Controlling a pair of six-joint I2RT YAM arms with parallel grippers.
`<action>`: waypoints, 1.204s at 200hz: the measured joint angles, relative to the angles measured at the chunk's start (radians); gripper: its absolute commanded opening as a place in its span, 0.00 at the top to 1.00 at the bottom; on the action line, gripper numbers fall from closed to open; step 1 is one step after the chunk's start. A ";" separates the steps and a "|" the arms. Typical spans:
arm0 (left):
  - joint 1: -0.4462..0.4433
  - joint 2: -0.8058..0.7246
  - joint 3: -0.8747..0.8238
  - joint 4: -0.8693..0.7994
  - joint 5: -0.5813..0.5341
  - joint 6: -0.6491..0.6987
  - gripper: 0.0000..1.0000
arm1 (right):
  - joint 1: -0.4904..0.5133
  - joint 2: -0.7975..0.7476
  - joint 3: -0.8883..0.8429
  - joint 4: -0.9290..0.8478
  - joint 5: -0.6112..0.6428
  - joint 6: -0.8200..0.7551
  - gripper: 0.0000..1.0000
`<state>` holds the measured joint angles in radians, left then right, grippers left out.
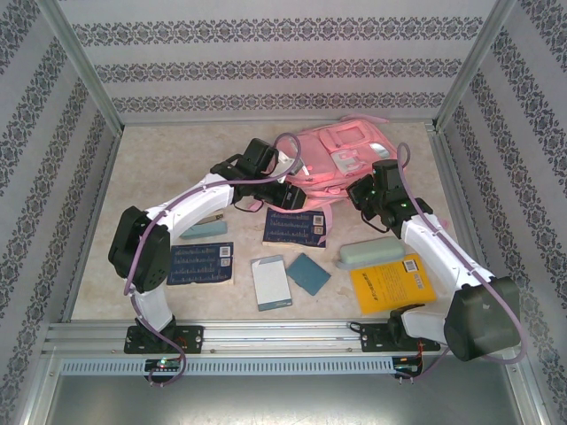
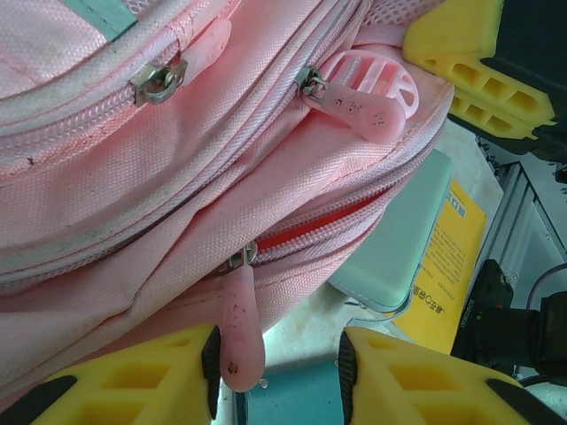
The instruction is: Pack the student bag
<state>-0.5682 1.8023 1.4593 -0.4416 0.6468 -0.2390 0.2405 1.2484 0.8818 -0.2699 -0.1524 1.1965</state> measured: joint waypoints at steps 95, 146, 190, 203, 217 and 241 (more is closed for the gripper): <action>-0.002 0.044 0.040 -0.038 -0.082 0.000 0.80 | 0.013 0.000 0.000 0.004 0.002 0.000 1.00; -0.022 0.058 0.071 -0.054 -0.112 0.005 0.96 | 0.013 0.000 0.000 0.003 0.002 -0.008 1.00; -0.027 0.058 0.073 -0.068 -0.154 0.020 1.00 | 0.012 0.000 0.000 0.000 0.001 -0.032 1.00; -0.027 0.054 0.068 -0.067 -0.162 0.025 1.00 | 0.005 0.000 0.000 -0.002 -0.001 -0.043 1.00; -0.027 0.035 0.042 -0.066 -0.170 0.027 1.00 | -0.006 -0.002 0.000 -0.005 -0.009 -0.050 1.00; -0.027 -0.013 -0.038 -0.016 -0.160 0.024 1.00 | -0.026 -0.013 0.000 -0.009 -0.024 -0.065 1.00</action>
<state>-0.5953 1.7897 1.4216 -0.4576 0.4866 -0.2153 0.2150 1.2350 0.8814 -0.2790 -0.1764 1.1313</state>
